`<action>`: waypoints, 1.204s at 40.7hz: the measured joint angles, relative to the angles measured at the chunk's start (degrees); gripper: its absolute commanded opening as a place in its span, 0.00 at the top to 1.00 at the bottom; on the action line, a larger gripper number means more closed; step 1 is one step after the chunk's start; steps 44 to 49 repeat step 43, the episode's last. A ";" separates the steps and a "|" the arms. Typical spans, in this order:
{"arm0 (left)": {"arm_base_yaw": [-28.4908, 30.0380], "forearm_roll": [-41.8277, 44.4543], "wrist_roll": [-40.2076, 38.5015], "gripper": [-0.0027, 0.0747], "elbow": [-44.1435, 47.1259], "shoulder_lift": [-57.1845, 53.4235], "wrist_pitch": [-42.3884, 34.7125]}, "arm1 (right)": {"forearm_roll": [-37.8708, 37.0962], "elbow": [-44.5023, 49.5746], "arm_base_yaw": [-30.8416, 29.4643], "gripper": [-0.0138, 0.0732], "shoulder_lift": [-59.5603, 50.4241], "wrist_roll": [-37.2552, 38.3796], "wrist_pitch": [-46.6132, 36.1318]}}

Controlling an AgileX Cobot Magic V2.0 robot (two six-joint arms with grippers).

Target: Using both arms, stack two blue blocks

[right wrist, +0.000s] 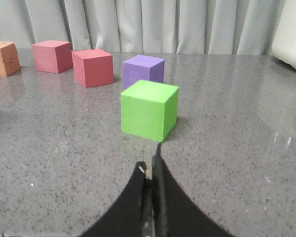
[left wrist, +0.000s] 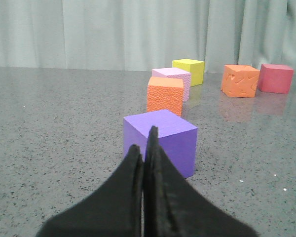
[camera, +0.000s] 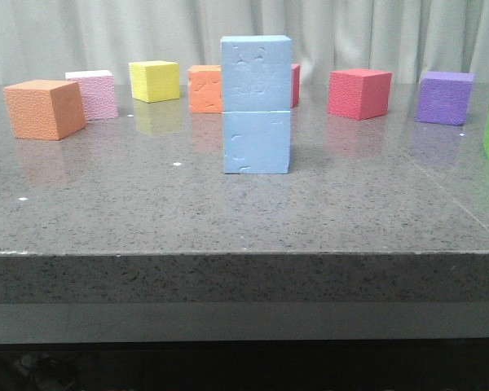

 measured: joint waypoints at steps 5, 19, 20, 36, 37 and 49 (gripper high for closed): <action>0.00 0.00 0.00 0.99 0.00 0.00 0.00 | 0.00 2.47 0.00 0.92 -1.19 0.00 -0.49; 0.00 0.00 0.00 0.99 0.00 0.00 0.00 | 0.00 2.99 -0.26 0.92 -1.23 0.00 -1.01; 0.00 0.00 0.00 0.99 0.00 0.00 0.00 | 0.00 2.99 -0.26 0.92 -1.23 0.00 -0.88; 0.00 0.00 0.00 0.99 0.00 0.00 0.00 | 0.00 2.99 -0.26 0.92 -1.23 0.00 3.30; 0.00 0.00 0.00 0.99 0.00 0.00 0.00 | 0.00 2.99 -0.14 0.92 -1.23 0.00 3.40; 0.00 0.00 0.00 0.99 0.00 0.00 0.00 | 0.00 2.99 1.25 0.92 -1.23 0.00 3.35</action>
